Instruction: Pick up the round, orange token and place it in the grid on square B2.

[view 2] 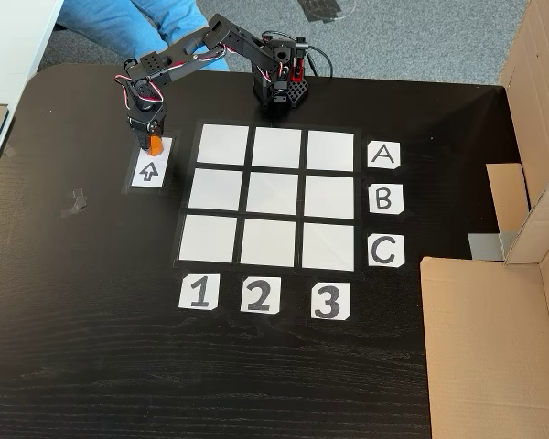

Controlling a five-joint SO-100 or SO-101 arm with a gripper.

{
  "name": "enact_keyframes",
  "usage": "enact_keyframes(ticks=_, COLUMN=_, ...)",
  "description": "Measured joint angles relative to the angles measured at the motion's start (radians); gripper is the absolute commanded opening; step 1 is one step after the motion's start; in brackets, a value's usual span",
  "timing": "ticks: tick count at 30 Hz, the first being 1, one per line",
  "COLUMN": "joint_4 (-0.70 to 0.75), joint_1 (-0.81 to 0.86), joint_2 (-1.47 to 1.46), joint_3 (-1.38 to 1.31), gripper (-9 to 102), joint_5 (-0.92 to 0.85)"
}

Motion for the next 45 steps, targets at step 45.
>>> enact_keyframes(ticks=45, joint_4=0.006, joint_1=-1.029, joint_2=0.89, joint_3=0.574, gripper=-1, joint_5=0.583)
